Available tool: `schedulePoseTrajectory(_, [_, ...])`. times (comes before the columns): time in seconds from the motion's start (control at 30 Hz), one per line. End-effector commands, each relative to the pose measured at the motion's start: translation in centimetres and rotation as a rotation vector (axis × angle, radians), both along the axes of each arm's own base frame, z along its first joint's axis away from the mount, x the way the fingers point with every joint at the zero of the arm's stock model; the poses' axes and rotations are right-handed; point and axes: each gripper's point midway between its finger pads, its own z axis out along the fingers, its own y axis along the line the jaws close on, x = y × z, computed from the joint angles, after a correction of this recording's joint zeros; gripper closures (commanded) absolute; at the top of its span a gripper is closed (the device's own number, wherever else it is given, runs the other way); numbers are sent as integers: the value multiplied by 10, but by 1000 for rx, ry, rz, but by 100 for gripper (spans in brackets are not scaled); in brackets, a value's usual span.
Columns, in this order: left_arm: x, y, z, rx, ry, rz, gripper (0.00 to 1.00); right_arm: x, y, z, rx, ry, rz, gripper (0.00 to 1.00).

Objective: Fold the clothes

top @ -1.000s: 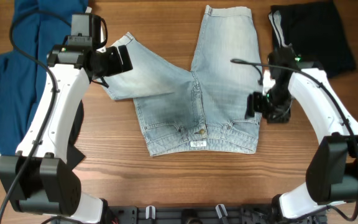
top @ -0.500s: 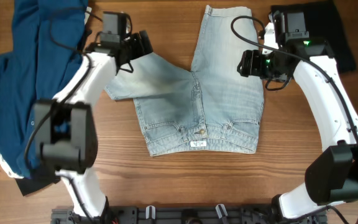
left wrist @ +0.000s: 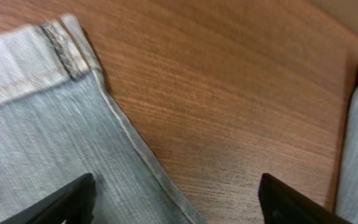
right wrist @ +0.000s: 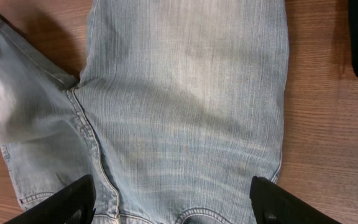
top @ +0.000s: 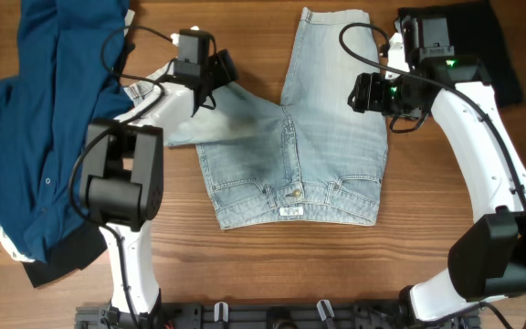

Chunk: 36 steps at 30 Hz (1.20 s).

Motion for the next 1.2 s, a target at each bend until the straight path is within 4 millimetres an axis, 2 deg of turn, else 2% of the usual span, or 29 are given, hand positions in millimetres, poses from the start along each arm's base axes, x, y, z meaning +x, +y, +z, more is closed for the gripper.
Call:
schedulePoseTrajectory(0.0, [-4,0,-21,50,23,30,25,2,0,6,-2,-19,6,20])
schedulePoseTrajectory(0.1, [-6,-3,-29,63,33,30,35,2,0,6,-2,-18,6,20])
schedulePoseTrajectory(0.3, [-13,-4,-56,76,81,23,66,3,1,6,-2,-23,6,20])
schedulePoseTrajectory(0.33, [-14,-4,-62,77,91,25,74,3,1,6,-2,-23,6,20])
schedulePoseTrajectory(0.4, [-14,-5,-66,70,96,25,96,3,1,6,-2,-23,6,20])
schedulePoseTrajectory(0.6, [-11,-9,-62,55,84,8,96,3,1,6,-2,-23,6,20])
schedulePoseTrajectory(0.73, [12,-23,-28,109,11,-108,96,4,1,7,-1,-27,6,20])
schedulePoseTrajectory(0.93, [53,-33,38,149,-137,-121,96,3,1,6,-1,-25,6,20])
schedulePoseTrajectory(1.0, [63,-36,52,133,-204,-116,96,3,1,6,-1,-24,6,20])
schedulePoseTrajectory(1.17, [77,-52,66,108,-312,-123,96,4,1,7,0,-26,5,20])
